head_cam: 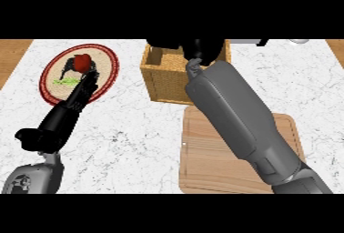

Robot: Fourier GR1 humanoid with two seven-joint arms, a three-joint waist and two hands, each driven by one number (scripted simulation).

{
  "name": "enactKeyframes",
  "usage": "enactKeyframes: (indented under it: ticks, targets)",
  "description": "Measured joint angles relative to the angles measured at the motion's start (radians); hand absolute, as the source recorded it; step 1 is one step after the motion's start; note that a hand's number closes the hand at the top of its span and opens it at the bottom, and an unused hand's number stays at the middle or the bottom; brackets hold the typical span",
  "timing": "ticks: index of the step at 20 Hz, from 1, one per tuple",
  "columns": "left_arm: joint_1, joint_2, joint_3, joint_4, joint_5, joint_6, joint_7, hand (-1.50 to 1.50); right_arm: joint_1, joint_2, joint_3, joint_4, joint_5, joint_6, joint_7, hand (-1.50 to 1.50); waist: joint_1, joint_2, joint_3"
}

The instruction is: Pick the sweet potato from the cutting board and place it in the basket

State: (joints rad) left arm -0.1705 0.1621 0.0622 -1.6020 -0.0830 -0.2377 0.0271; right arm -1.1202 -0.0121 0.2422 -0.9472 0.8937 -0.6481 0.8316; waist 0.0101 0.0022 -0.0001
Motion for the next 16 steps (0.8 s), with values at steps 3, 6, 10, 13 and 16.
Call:
enactKeyframes:
  ticks: [3,6,10,13,16]
  targets:
    - [-0.015,0.009,0.012,0.021,-0.001,-0.002,-0.01,0.0,0.009,-0.009,-0.032,0.028,0.024,-0.056,-0.04,1.5,0.0,0.001,0.0]
    - [-0.018,0.005,0.009,0.016,0.001,-0.004,-0.005,0.0,0.023,-0.01,-0.083,0.039,-0.004,-0.116,-0.097,-1.5,0.002,0.001,0.0]
    - [-0.031,0.011,0.019,0.007,0.01,-0.008,0.018,0.0,0.026,-0.008,-0.12,0.078,-0.027,-0.145,-0.176,-1.5,0.002,0.001,0.0]
    - [-0.009,0.004,0.009,-0.021,0.013,-0.013,0.026,0.0,0.009,-0.02,-0.149,0.116,-0.056,-0.151,-0.249,-1.5,0.005,0.001,0.0]
    - [-0.018,0.003,0.014,-0.005,0.005,-0.007,0.015,0.0,0.001,-0.016,-0.168,0.111,-0.08,-0.151,-0.292,-1.5,0.002,0.001,0.0]
